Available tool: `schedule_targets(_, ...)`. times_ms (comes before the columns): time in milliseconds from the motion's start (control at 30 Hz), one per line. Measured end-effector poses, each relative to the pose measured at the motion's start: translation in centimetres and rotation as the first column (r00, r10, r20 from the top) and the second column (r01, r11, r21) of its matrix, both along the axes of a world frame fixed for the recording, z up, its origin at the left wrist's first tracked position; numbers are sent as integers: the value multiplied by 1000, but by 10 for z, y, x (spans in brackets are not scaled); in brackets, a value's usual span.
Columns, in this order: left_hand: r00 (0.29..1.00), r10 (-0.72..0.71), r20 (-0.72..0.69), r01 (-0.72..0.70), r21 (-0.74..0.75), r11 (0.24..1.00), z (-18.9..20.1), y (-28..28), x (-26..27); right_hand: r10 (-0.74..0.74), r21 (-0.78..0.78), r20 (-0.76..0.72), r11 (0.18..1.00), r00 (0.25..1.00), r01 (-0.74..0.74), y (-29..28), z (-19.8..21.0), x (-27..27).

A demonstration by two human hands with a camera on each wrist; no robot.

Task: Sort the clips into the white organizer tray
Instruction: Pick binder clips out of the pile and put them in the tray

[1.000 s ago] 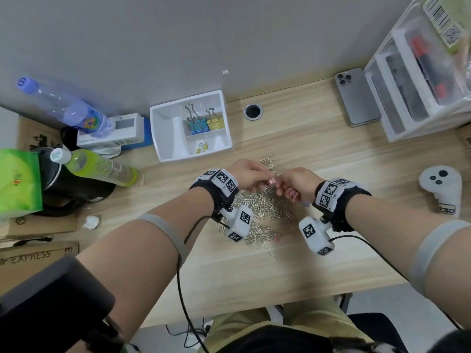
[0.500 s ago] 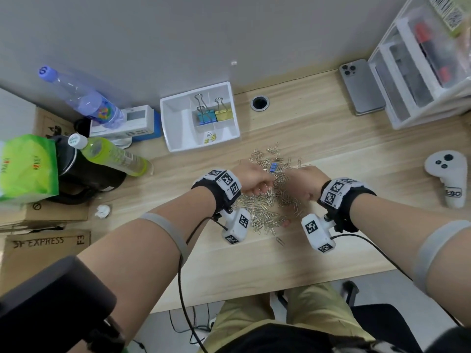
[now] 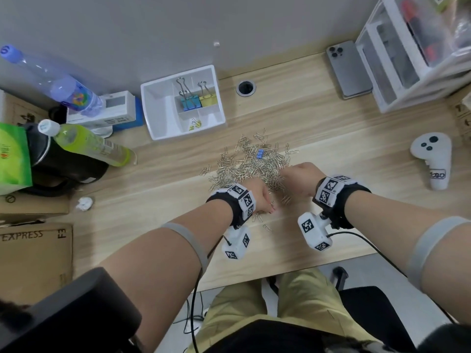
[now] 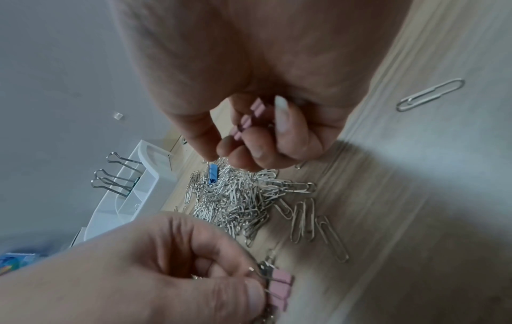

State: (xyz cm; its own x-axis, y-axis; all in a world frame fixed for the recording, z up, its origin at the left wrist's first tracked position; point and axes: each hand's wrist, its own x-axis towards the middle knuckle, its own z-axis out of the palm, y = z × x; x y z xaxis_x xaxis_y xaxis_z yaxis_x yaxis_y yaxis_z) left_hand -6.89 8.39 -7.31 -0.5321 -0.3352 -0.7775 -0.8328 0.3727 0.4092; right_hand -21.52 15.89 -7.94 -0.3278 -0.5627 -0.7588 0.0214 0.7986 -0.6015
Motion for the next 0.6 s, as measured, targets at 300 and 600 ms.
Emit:
schedule_targets(300, 967, 252, 27, -248, 295, 923, 7, -14, 6, 50, 26, -8, 998, 999, -50, 4, 6, -1)
schedule_targets(600, 868, 497, 6, -420, 543, 727, 36, -38, 12, -32, 118, 336, 993, 941, -8, -23, 23, 25)
